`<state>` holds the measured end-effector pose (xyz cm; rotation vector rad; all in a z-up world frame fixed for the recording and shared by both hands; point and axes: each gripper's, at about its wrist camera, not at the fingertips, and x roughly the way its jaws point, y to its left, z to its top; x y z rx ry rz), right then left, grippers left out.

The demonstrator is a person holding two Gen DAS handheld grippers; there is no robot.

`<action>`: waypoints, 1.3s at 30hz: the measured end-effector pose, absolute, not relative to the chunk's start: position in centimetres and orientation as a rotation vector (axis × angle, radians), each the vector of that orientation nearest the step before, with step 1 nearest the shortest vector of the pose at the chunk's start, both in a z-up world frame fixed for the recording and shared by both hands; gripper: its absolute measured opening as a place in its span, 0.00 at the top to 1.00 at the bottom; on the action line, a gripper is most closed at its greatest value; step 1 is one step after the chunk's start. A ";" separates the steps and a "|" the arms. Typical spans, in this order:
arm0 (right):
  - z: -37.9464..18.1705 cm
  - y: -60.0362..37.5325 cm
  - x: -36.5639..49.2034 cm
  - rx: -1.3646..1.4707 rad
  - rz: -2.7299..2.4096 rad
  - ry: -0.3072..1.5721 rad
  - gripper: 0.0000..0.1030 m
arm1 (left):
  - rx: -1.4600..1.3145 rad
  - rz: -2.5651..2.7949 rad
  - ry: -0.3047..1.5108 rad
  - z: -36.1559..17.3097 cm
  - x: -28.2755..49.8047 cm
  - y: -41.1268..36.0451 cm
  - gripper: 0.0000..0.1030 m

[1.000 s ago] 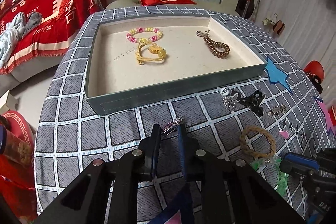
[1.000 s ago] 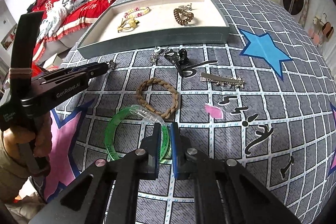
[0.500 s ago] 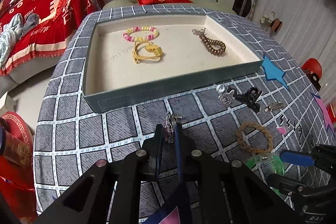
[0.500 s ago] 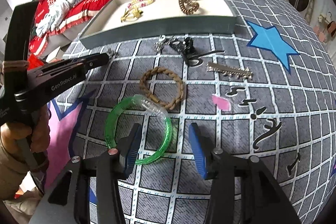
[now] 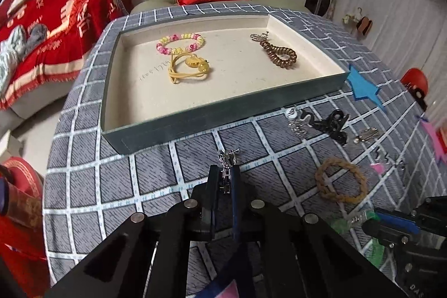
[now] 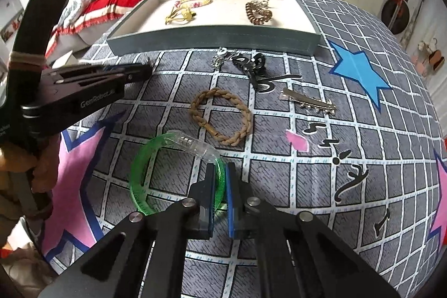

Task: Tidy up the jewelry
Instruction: 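Lift the green bangle with the right tool while the left tool lifts the silver chain, then carry the bangle and chain into the white tray and open both tools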

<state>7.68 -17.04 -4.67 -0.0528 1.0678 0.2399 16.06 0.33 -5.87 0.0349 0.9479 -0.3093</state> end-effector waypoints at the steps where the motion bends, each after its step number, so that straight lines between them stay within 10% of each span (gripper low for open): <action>1: -4.4 -17.3 7.6 -0.044 0.240 1.060 0.93 | 0.025 -0.308 0.947 -5.8 16.0 0.5 0.77; 39: 2.0 -21.1 32.4 0.170 0.182 0.991 0.93 | -0.086 -0.190 0.843 1.3 30.7 4.3 0.77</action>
